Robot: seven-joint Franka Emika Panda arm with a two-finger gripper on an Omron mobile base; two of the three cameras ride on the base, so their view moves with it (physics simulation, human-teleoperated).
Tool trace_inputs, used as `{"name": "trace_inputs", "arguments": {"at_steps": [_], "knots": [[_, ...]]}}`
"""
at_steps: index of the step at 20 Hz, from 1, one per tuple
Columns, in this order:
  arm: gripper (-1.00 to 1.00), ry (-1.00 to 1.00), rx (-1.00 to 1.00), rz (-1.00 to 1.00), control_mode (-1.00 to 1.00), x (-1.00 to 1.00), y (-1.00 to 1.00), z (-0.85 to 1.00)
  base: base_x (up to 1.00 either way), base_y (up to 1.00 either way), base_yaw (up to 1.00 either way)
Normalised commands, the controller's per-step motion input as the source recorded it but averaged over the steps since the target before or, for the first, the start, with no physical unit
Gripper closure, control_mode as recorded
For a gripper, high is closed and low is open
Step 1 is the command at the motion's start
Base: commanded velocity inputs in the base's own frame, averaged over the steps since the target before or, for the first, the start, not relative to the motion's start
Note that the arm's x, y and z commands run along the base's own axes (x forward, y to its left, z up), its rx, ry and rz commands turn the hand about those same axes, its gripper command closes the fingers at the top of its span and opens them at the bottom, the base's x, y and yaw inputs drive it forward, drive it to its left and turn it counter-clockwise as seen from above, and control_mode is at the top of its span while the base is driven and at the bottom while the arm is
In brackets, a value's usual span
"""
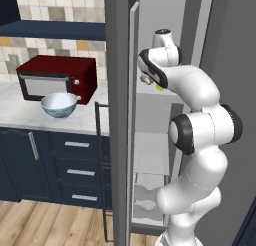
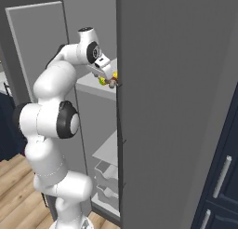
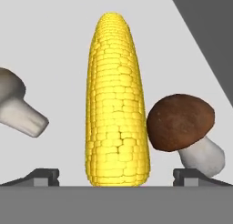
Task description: Take the mushroom, corn, and mushroom from the freezer and place them in the bowl on the counter.
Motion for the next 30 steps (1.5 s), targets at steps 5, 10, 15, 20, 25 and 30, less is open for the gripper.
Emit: {"name": "trace_inputs", "arguments": {"at_steps": [5, 10, 15, 20, 25, 30], "knots": [[-1.00, 0.00, 0.00, 0.00, -1.00, 0.09, 0.00, -0.18, 0.00, 0.00, 0.00], [-1.00, 0.00, 0.00, 0.00, -1.00, 0.01, -0.01, -0.20, 0.00, 0.00, 0.00], [-1.00, 0.01, 0.00, 0.00, -1.00, 0.00, -0.09, -0.24, 0.00, 0.00, 0.00], [-1.00, 0.00, 0.00, 0.00, -1.00, 0.10, 0.00, -0.02, 0.00, 0.00, 0.00], [-1.00, 0.01, 0.00, 0.00, -1.00, 0.13, -0.01, 0.00, 0.00, 0.00, 0.00], [-1.00, 0.06, 0.00, -0.04, -1.00, 0.05, -0.12, 0.00, 0.00, 0.00, 0.00]]}}
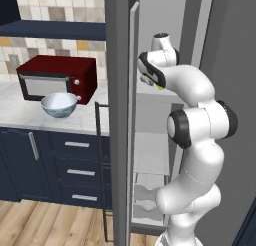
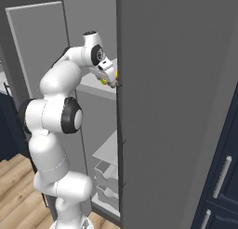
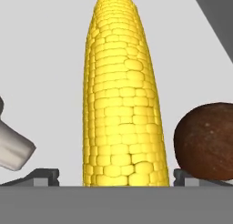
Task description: Take the mushroom, corn, and mushroom from the freezer and place them in the bowl on the counter.
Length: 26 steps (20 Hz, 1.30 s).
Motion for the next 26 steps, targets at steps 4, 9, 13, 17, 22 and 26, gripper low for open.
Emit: {"name": "trace_inputs", "arguments": {"at_steps": [4, 9, 13, 17, 22, 26], "knots": [[-1.00, 0.01, 0.00, -0.06, -1.00, 0.02, -0.09, 0.00, 0.00, 0.00, 0.00], [-1.00, 0.00, 0.00, -0.01, -1.00, 0.00, 0.00, 0.00, 0.00, 0.00, 0.00], [1.00, 0.00, 0.00, 0.00, -1.00, 0.00, 0.00, -0.02, 0.00, 0.00, 0.00], [1.00, 0.00, 0.00, 0.00, -1.00, 0.00, 0.00, -0.08, 0.00, 0.00, 0.00], [1.00, 0.00, 0.00, 0.01, -1.00, -0.01, 0.04, 0.00, 0.00, 0.00, 0.00], [1.00, -0.05, 0.01, 0.10, -1.00, -0.44, 0.01, 0.06, 0.00, 0.00, 0.00]]}}
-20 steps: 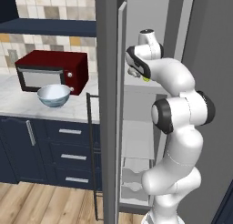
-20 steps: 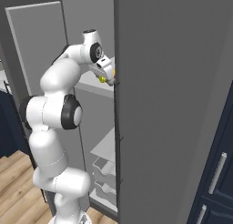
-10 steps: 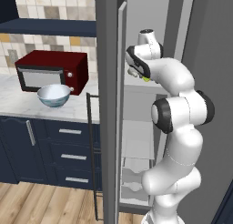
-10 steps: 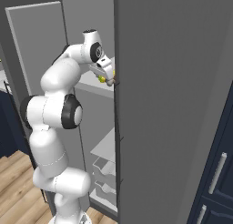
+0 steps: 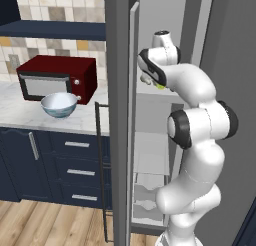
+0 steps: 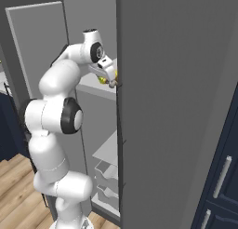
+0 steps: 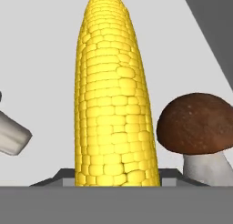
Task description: Take the mushroom, corn, and mushroom from the freezer and place them in the bowl on the counter.
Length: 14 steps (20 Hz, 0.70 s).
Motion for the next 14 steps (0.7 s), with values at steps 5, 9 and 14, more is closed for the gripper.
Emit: {"name": "trace_inputs", "arguments": {"at_steps": [5, 9, 14], "knots": [[1.00, -0.19, 0.00, 0.10, -1.00, -0.55, 0.00, 0.10, 0.00, 0.00, 0.00], [1.00, -0.23, 0.00, 0.11, -1.00, -0.60, 0.09, 0.16, 0.00, 0.00, 0.00], [1.00, -0.07, -0.01, 0.07, -1.00, -0.62, 0.24, 0.54, 0.00, 0.00, 0.00]]}}
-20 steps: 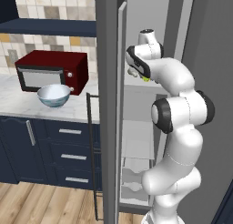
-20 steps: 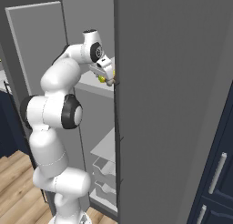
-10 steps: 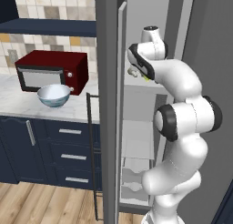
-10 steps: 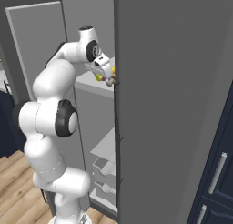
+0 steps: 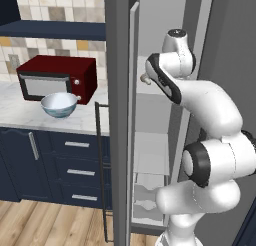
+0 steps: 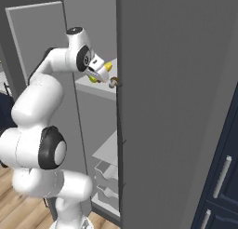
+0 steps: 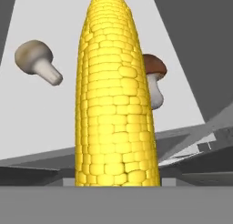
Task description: Take the mushroom, corn, and mushroom from the freezer and place them in the bowl on the counter.
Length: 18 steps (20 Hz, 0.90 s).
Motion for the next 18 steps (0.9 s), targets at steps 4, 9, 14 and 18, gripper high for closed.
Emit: {"name": "trace_inputs", "arguments": {"at_steps": [4, 9, 14, 18], "knots": [[1.00, 0.00, -0.01, 0.00, -1.00, -0.93, 0.11, 0.41, 0.00, 0.00, 0.00], [1.00, 0.00, 0.00, 0.04, -1.00, -1.00, 0.00, 0.19, 0.00, 0.00, 0.00], [1.00, 0.00, 0.00, 0.10, -1.00, -1.00, 0.00, 0.00, 0.00, 0.00, 0.00], [1.00, 0.00, -0.01, 0.14, -1.00, -1.00, 0.01, 0.00, 0.00, 0.00, 0.00]]}}
